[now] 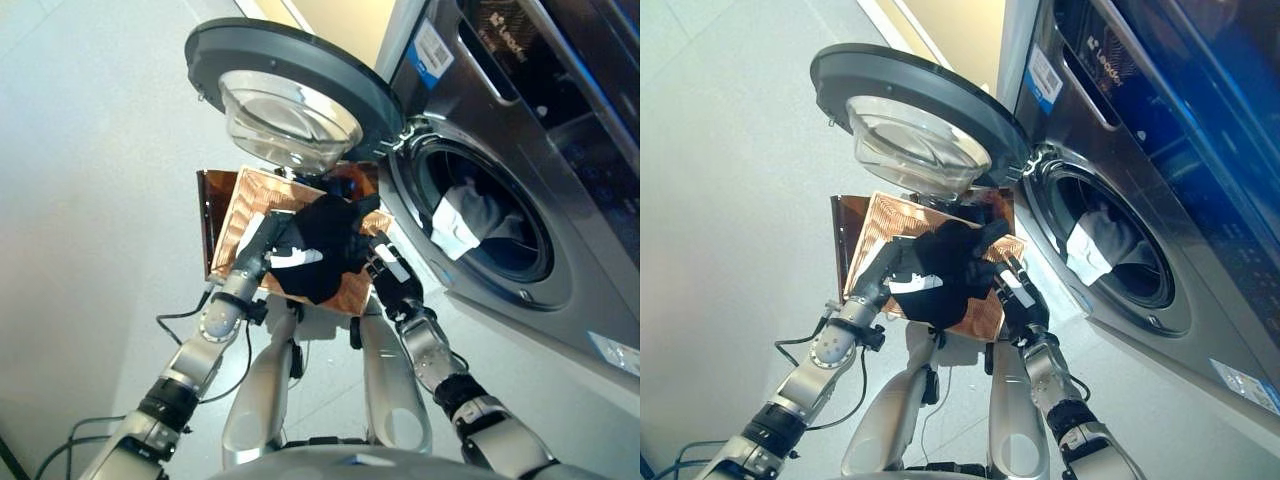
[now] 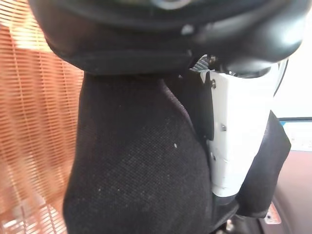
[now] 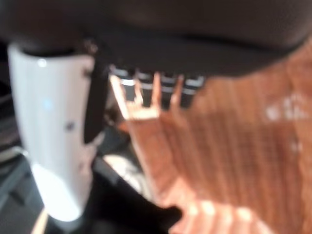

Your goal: Pick up the clothes and place them into the washing machine

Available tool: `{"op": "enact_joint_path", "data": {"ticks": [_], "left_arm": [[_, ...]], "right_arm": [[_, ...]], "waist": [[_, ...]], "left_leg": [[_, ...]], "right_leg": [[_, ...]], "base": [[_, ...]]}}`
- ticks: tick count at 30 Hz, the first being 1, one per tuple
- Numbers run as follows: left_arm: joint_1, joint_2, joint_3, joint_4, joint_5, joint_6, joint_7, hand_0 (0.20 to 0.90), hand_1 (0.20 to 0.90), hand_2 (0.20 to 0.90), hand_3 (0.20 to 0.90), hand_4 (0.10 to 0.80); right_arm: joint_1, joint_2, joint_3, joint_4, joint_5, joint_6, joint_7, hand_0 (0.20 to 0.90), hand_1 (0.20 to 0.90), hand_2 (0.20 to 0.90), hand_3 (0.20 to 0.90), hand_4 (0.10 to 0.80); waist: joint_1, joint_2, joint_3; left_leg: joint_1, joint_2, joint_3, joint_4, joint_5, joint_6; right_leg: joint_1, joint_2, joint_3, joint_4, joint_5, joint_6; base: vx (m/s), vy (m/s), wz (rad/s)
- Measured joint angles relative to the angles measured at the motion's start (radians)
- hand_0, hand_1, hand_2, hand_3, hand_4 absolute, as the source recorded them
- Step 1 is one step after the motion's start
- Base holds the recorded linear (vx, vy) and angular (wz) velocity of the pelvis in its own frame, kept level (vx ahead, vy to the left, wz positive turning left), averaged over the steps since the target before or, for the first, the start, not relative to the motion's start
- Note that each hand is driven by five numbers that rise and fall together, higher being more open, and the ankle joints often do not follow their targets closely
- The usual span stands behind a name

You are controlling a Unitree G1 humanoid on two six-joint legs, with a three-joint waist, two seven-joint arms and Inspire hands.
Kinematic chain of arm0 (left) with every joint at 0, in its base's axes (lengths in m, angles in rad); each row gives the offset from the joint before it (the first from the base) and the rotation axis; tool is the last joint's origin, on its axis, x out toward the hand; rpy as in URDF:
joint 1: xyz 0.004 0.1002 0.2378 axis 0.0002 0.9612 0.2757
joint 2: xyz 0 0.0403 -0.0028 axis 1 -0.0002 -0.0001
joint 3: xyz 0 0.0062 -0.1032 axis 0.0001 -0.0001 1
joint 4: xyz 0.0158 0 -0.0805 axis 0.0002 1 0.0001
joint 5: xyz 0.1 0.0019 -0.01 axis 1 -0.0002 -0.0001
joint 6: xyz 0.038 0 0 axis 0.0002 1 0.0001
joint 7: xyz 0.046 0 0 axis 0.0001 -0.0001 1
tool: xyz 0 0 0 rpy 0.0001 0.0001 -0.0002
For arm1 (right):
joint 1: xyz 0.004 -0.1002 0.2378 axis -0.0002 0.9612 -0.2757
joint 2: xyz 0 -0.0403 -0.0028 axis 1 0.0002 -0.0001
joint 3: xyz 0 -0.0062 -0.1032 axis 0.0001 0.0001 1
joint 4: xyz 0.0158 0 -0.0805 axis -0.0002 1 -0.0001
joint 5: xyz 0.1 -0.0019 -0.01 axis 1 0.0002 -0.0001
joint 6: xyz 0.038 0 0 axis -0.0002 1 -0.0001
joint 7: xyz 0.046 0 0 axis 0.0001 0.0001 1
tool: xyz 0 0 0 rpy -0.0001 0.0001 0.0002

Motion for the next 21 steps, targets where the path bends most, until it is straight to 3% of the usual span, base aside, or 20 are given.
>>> {"op": "enact_joint_path", "data": {"ticks": [21], "left_arm": [[-0.017, -0.027, -0.031, 0.005, -0.004, 0.018, 0.004, 0.2, 0.2, 0.2, 0.2, 0.3]], "right_arm": [[0.026, -0.002, 0.001, -0.012, 0.086, 0.02, 0.056, 0.9, 0.9, 0.9, 0.9, 0.8]], "waist": [[0.0, 0.013, -0.033]], "left_leg": [[-0.01, 0.0, 0.001, -0.001, 0.001, -0.001]], "right_leg": [[-0.019, 0.001, 0.002, 0.015, -0.01, 0.001]], "base": [[0.0, -0.002, -0.01]]}}
